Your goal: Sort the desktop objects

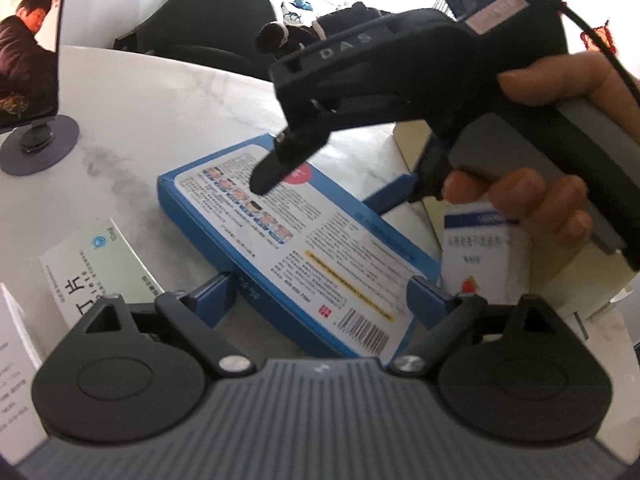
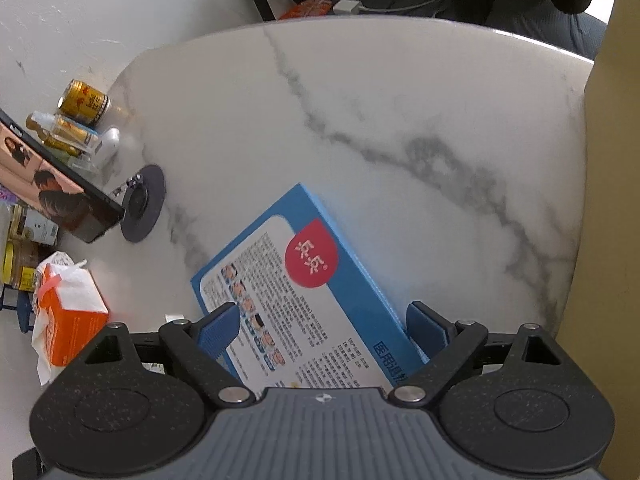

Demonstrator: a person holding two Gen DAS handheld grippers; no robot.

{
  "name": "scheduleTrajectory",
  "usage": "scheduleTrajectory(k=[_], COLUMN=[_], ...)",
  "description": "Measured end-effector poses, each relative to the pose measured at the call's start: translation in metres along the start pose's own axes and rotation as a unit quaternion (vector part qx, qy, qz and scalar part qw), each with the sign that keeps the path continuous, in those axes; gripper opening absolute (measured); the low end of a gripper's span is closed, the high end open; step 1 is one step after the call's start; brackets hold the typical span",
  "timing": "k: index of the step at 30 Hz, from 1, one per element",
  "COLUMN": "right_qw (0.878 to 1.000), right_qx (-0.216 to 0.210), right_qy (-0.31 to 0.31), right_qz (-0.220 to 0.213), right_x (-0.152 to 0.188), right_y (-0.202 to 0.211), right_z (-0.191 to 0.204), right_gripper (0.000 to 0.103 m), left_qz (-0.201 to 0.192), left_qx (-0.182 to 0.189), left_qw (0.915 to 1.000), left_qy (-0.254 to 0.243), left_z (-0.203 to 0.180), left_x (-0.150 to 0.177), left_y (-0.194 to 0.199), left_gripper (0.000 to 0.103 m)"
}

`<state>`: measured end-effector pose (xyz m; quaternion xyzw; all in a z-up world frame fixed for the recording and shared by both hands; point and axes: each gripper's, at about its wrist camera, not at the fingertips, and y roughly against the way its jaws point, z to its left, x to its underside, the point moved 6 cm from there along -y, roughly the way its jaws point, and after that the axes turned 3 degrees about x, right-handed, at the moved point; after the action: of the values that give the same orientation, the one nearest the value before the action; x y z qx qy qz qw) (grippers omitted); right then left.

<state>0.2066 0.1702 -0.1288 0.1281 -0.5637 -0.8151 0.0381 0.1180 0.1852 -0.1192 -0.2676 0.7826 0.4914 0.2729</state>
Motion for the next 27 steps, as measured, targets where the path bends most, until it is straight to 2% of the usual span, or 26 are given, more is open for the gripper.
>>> scheduleTrajectory(k=[8, 15, 20, 27], right_qw=[1.000, 0.998, 0.995, 0.992], right_qx=[-0.026, -0.048, -0.079, -0.093], right_qy=[-0.003, -0.008, -0.032, -0.031], right_qz=[-0.005, -0.031, -0.043, -0.084], right_x=[0.019, 0.036, 0.047, 0.076], right_y=[0.016, 0.040, 0.052, 0.069], right_z=[0.012, 0.015, 0.010, 0.013], right_gripper=[0.092, 0.092, 0.092, 0.093], left_qz=[-0.003, -0.012, -0.010, -0.009], left_qx=[-0.016, 0.018, 0.021, 0.044], left_qw=[0.9999, 0.9995, 0.9996, 0.9989], left_qy=[-0.004, 0.021, 0.013, 0.015], left_z=[0.007, 0.014, 0.014, 0.021], left_x=[0.003, 0.004, 0.007, -0.004], left_y=[0.007, 0.011, 0.011, 0.001], left_gripper=[0.096, 0.099, 0.099, 0.100])
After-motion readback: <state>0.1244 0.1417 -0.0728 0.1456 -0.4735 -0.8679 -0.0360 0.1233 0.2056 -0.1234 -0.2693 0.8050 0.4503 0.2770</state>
